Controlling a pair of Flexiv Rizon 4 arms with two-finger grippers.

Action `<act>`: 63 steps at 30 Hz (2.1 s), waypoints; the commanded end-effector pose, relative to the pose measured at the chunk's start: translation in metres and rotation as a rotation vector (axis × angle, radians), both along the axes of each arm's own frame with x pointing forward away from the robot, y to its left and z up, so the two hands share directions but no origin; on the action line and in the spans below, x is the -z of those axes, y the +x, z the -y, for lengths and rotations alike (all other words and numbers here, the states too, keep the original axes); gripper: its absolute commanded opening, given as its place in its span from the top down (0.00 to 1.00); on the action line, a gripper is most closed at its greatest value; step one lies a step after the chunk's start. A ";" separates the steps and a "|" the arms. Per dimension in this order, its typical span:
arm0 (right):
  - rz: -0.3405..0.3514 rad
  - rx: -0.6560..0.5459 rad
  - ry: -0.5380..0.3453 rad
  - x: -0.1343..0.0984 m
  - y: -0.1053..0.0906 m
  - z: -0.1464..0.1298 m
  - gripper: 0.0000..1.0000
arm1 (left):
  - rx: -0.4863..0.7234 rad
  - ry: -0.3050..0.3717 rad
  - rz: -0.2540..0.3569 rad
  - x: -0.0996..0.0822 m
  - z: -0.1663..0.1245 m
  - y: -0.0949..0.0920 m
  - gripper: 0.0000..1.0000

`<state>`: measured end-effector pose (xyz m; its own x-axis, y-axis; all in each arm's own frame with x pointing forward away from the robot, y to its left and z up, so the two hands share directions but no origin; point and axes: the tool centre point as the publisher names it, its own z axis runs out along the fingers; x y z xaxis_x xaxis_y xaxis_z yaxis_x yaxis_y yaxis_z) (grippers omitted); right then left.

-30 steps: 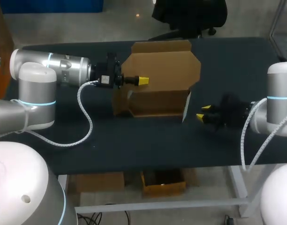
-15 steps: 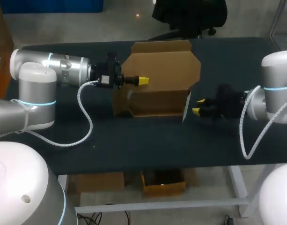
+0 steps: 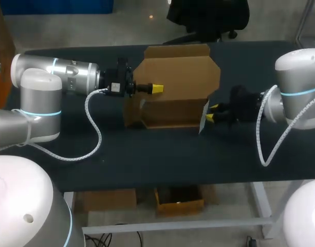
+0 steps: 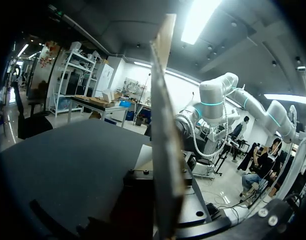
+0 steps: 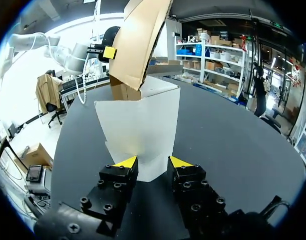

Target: Assemble the packaging by folding the flat box into shape, placing the metal phone stand inside, and closing the box properly

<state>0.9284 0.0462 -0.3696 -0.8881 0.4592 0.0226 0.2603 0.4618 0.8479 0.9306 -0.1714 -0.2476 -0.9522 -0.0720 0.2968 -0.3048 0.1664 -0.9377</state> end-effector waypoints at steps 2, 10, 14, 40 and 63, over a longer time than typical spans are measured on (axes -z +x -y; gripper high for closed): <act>-0.007 -0.001 -0.010 0.001 0.003 -0.005 0.64 | 0.000 -0.002 0.001 0.004 0.001 0.001 1.00; -0.012 -0.002 -0.016 0.001 0.001 -0.014 0.63 | 0.000 -0.002 0.001 0.004 0.001 0.001 1.00; -0.012 0.004 -0.021 0.001 -0.001 -0.019 0.62 | 0.000 -0.002 0.001 0.004 0.001 0.001 1.00; -0.031 0.148 -0.054 0.002 0.000 -0.034 0.62 | 0.000 -0.002 0.001 0.004 0.001 0.001 1.00; -0.029 0.285 -0.071 0.002 0.007 -0.044 0.64 | 0.000 -0.002 0.001 0.004 0.001 0.001 1.00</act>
<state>0.9354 0.0767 -0.3694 -0.7330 0.6800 0.0190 0.4148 0.4247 0.8047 0.9310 -0.1684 -0.2467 -0.9521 -0.0738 0.2966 -0.3050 0.1657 -0.9378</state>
